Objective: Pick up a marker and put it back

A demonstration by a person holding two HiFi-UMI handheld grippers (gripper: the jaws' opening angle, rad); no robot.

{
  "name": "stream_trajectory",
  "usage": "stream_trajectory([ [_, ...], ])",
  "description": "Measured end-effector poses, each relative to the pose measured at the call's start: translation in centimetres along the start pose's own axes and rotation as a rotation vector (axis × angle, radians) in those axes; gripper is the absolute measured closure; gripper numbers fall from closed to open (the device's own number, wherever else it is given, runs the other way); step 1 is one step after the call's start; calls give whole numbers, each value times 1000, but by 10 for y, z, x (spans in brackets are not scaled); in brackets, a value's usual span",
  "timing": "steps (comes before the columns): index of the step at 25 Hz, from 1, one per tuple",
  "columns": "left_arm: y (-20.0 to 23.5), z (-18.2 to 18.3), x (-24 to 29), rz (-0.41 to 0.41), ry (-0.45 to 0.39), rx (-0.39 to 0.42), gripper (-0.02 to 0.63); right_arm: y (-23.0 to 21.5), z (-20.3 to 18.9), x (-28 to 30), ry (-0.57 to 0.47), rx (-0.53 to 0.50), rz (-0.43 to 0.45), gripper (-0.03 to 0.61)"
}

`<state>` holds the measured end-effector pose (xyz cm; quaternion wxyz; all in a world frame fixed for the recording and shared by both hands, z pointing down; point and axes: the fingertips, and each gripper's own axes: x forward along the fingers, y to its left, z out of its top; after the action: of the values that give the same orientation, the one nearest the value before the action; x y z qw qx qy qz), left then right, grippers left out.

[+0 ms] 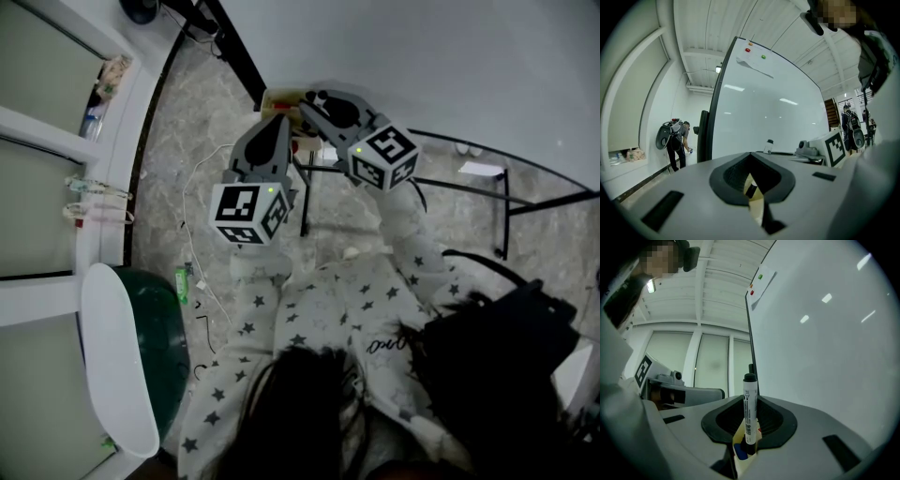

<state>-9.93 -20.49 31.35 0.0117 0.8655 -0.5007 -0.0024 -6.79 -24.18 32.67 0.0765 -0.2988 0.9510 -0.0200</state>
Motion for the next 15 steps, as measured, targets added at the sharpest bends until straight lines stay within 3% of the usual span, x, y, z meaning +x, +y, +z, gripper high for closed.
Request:
stream_trajectory([
  [15, -1, -28, 5, -7, 15, -15, 614, -5, -41, -6, 74, -63, -37, 503],
])
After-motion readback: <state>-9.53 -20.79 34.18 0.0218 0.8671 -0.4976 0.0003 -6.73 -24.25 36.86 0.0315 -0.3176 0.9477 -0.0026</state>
